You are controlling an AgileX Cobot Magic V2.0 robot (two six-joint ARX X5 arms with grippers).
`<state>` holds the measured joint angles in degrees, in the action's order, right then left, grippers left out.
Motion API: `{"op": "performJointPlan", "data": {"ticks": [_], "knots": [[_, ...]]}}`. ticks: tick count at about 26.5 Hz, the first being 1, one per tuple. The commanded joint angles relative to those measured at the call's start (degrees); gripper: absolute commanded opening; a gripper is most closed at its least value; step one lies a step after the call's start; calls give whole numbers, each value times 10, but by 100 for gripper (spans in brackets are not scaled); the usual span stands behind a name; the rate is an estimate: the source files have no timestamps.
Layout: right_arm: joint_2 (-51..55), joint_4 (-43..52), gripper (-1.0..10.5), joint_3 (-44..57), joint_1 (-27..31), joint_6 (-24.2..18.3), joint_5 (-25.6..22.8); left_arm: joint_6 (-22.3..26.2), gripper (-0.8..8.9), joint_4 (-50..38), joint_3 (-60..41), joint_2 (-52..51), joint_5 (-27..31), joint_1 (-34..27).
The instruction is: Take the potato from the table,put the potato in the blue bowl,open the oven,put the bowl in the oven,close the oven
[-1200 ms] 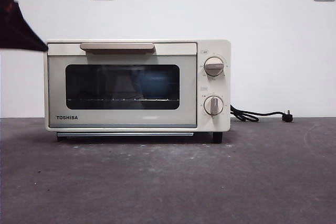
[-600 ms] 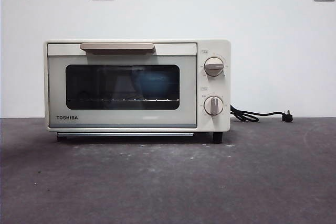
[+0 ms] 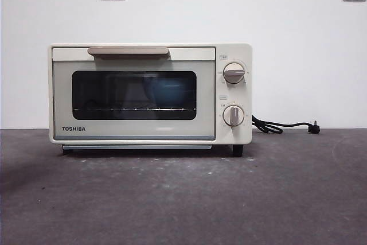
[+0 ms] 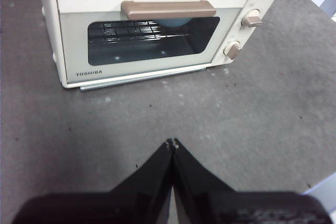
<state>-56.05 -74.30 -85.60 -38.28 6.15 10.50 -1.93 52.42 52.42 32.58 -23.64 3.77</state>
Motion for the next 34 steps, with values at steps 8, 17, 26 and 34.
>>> {"op": "performJointPlan", "data": {"ticks": [8, 17, 26, 34], "knots": [[-2, -16, -11, -1, -2, -18, 1, 6, -4, 14, -2, -9, -7, 2], [0, -10, 3, -1, -2, 0, -1, 6, -4, 14, -2, -9, -6, 2], [9, -12, 3, -1, -1, 0, -1, 5, -4, 14, -2, -9, -6, 2], [20, -12, 3, -1, -1, 0, -1, 29, -4, 11, -2, -9, 0, 2]]}}
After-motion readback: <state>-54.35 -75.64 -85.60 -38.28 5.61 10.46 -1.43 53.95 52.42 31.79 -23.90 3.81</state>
